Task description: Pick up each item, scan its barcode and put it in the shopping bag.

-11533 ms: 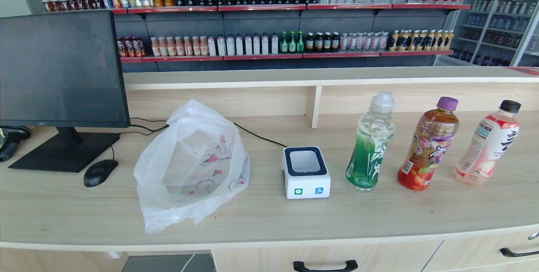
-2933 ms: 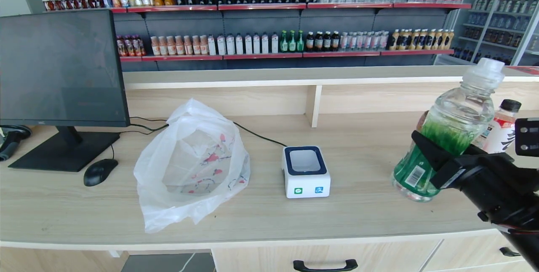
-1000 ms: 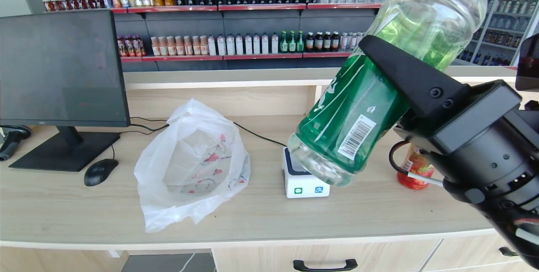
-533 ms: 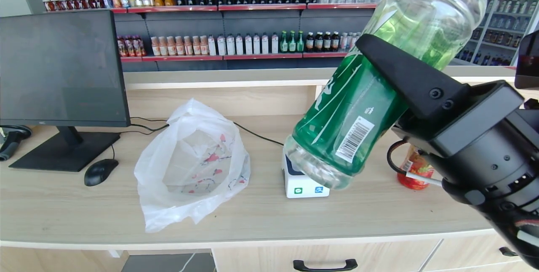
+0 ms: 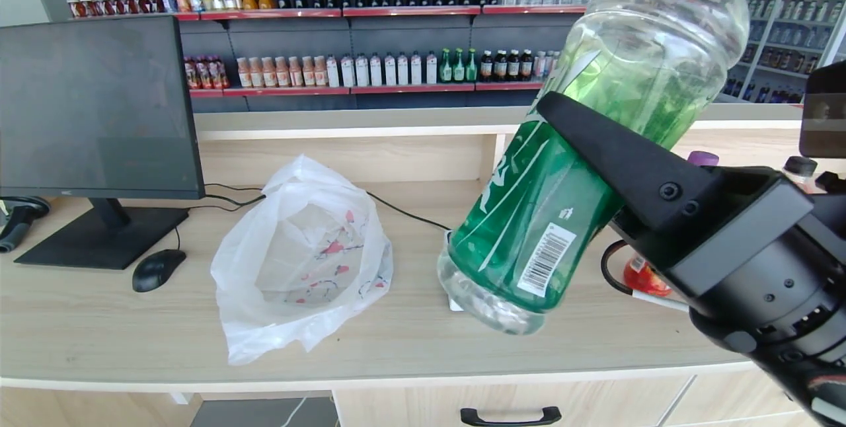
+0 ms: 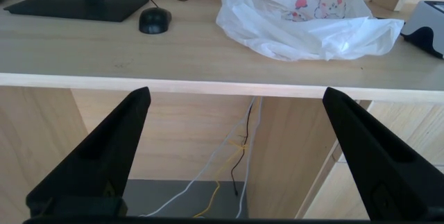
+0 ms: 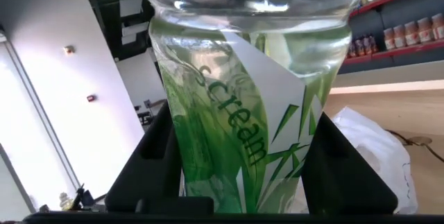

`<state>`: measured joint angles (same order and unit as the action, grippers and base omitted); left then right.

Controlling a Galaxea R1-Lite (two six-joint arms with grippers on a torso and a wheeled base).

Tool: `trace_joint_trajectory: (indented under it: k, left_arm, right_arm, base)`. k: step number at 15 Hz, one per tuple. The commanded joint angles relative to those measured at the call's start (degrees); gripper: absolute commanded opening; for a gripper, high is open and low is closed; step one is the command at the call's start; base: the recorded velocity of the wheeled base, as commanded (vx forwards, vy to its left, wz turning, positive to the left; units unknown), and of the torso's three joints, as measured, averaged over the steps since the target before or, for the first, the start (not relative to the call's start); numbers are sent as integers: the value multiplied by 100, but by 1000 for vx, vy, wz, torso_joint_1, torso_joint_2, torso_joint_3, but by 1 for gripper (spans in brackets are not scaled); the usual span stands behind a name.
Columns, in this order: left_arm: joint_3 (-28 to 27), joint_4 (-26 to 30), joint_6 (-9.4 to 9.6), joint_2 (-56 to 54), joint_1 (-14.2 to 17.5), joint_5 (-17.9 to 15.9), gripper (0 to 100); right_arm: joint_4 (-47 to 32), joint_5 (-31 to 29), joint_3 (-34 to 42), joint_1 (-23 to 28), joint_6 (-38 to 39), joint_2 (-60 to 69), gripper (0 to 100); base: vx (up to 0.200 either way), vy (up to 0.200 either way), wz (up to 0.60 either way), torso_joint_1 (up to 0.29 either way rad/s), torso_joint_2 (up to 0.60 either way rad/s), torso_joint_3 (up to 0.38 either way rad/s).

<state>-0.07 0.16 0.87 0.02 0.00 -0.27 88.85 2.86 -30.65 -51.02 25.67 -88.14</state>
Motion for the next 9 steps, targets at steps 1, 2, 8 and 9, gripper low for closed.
trace_joint_trajectory:
  k: [1, 2, 8, 9]
  left_arm:
    - [7, 2, 1, -2, 0, 0, 100]
    - [-1, 2, -7, -2, 0, 0, 100]
    - [-1, 2, 1, -2, 0, 0, 100]
    - [-1, 2, 1, -2, 0, 0, 100]
  right_arm:
    - [1, 56, 156, 30, -98, 16, 0]
    - [-8, 56, 138, 118, -186, -2, 0]
    - [-342, -5, 182, 1560, -2022, -265, 0]
    - [-333, -14, 279, 1727, -2427, -248, 0]
  base:
    - [0, 0, 0, 0, 0, 0]
    - [0, 0, 0, 0, 0, 0]
    - [0, 0, 0, 0, 0, 0]
    - [0, 0, 0, 0, 0, 0]
